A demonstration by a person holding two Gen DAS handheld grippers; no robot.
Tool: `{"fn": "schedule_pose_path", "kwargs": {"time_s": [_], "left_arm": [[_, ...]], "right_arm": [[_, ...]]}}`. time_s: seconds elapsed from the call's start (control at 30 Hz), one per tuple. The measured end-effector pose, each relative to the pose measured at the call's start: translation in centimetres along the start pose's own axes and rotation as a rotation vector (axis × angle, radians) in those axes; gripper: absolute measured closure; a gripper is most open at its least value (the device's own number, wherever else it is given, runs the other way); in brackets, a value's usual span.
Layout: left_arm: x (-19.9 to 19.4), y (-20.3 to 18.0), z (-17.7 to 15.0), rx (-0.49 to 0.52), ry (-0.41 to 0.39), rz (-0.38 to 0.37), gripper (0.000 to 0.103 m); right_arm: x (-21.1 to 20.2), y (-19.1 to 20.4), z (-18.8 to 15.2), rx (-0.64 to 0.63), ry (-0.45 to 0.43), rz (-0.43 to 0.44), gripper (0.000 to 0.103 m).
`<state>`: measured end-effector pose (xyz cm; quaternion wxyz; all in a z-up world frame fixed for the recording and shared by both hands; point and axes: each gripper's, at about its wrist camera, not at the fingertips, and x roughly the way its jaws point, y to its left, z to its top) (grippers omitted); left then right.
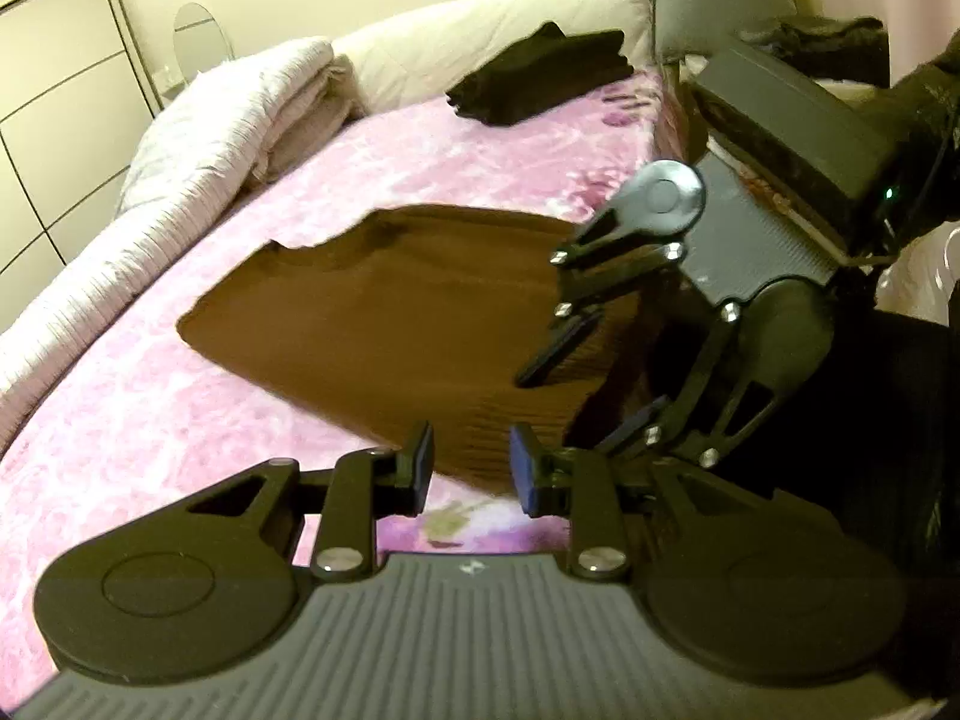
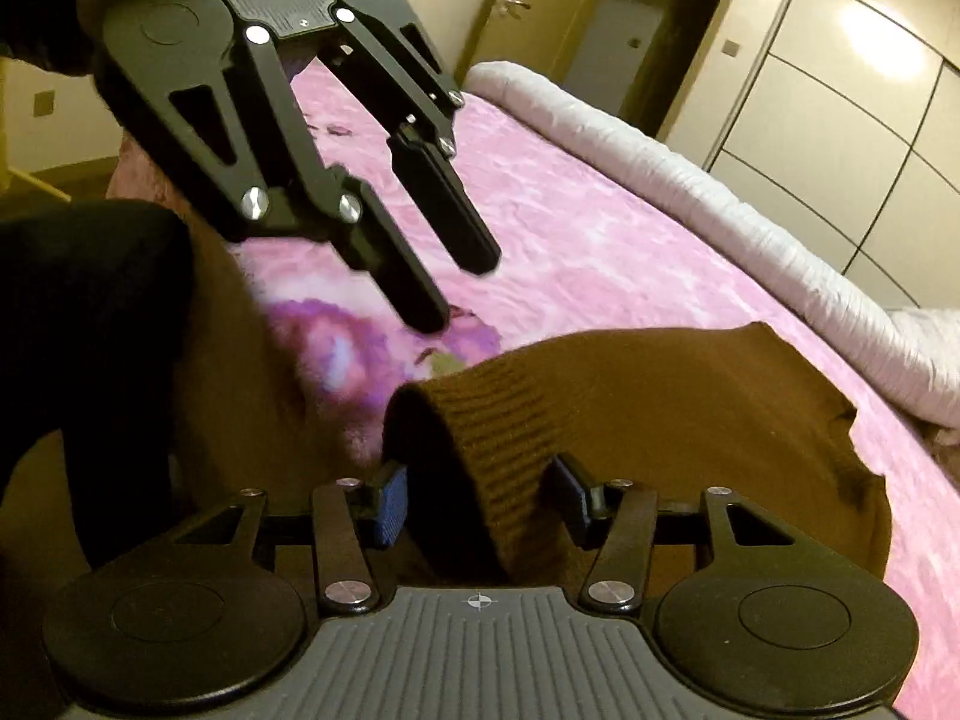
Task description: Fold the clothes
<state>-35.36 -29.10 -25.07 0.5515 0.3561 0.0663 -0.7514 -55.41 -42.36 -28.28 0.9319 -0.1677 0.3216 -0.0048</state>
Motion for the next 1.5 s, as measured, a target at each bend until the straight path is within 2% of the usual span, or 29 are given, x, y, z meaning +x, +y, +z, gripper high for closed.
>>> {"fn": "schedule_pose_path", "kwargs": {"time_s": [0.1,0.13,0.17,0.2,0.23,0.27,0.3,0.37,0.43,0.6,0.7,0.73,0.83,0.87,0.9,1.03,1.1,1.13,1.17,1.27,1.37,1.5], "left_arm": [[0.2,0.0,-0.3,0.066,0.017,0.034,0.078],[0.4,0.0,-0.4,0.096,0.027,0.047,0.074],[0.7,-0.3,-0.5,0.136,0.038,0.061,0.065],[1.1,-0.9,-0.7,0.198,0.054,0.074,0.060],[1.5,-1.5,-1.0,0.257,0.067,0.084,0.050],[1.9,-2.1,-1.4,0.316,0.071,0.089,0.044],[2.3,-2.8,-1.7,0.381,0.073,0.092,0.042],[3.4,-3.9,-2.3,0.490,0.078,0.098,0.041],[4.4,-4.5,-2.7,0.561,0.079,0.098,0.041],[5.8,-3.9,-2.4,0.561,0.062,0.076,0.041],[5.8,-3.9,-2.9,0.623,0.050,0.078,0.037],[5.8,-4.0,-3.0,0.647,0.045,0.079,0.036],[5.9,-4.4,-3.4,0.731,0.022,0.088,0.031],[6.0,-4.5,-3.3,0.746,0.019,0.087,0.031],[6.1,-4.6,-3.3,0.761,0.016,0.085,0.031],[6.9,-5.5,-3.2,0.873,-0.006,0.088,0.030],[7.4,-5.9,-3.0,0.920,-0.005,0.089,0.034],[7.8,-5.7,-2.6,0.892,0.014,0.078,0.054],[8.1,-5.6,-2.1,0.865,0.034,0.068,0.081],[7.9,-5.0,-1.1,0.784,0.058,0.061,0.087],[5.9,-4.5,-0.5,0.711,0.037,0.066,0.089],[1.4,-3.7,0.8,0.553,0.002,-0.006,0.089]], "right_arm": [[-1.2,-0.2,-0.7,0.001,0.019,-0.016,0.049],[-1.8,-0.1,-1.1,-0.002,0.030,-0.027,0.049],[-2.4,-0.1,-1.5,-0.005,0.041,-0.038,0.048],[-3.0,-0.1,-1.8,-0.008,0.052,-0.049,0.047],[-3.6,-0.1,-2.2,-0.011,0.064,-0.060,0.045],[-4.1,-0.1,-2.6,-0.014,0.075,-0.071,0.041],[-4.7,-0.1,-3.0,-0.017,0.086,-0.082,0.033],[-5.5,-0.2,-4.2,-0.031,0.119,-0.112,0.027],[-5.2,0.2,-5.0,-0.094,0.156,-0.141,0.026],[-3.6,1.5,-6.9,-0.314,0.248,-0.213,0.026],[-2.4,2.1,-8.1,-0.487,0.300,-0.251,0.027],[-2.3,1.9,-8.3,-0.509,0.306,-0.254,0.029],[-2.9,0.9,-8.1,-0.490,0.286,-0.250,0.075],[-3.3,0.4,-7.7,-0.452,0.270,-0.246,0.082],[-3.8,-0.1,-7.3,-0.414,0.253,-0.242,0.087],[-5.5,-1.2,-5.6,-0.336,0.204,-0.249,0.089],[-6.0,-1.4,-5.1,-0.335,0.197,-0.257,0.090],[-6.2,-1.4,-4.9,-0.337,0.195,-0.261,0.090],[-6.3,-1.4,-4.8,-0.339,0.195,-0.263,0.091],[-6.6,-1.4,-4.5,-0.334,0.198,-0.264,0.091],[-7.6,-1.3,-4.0,-0.318,0.192,-0.258,0.091],[-10.3,-0.2,-2.4,-0.298,0.156,-0.228,0.092]]}}
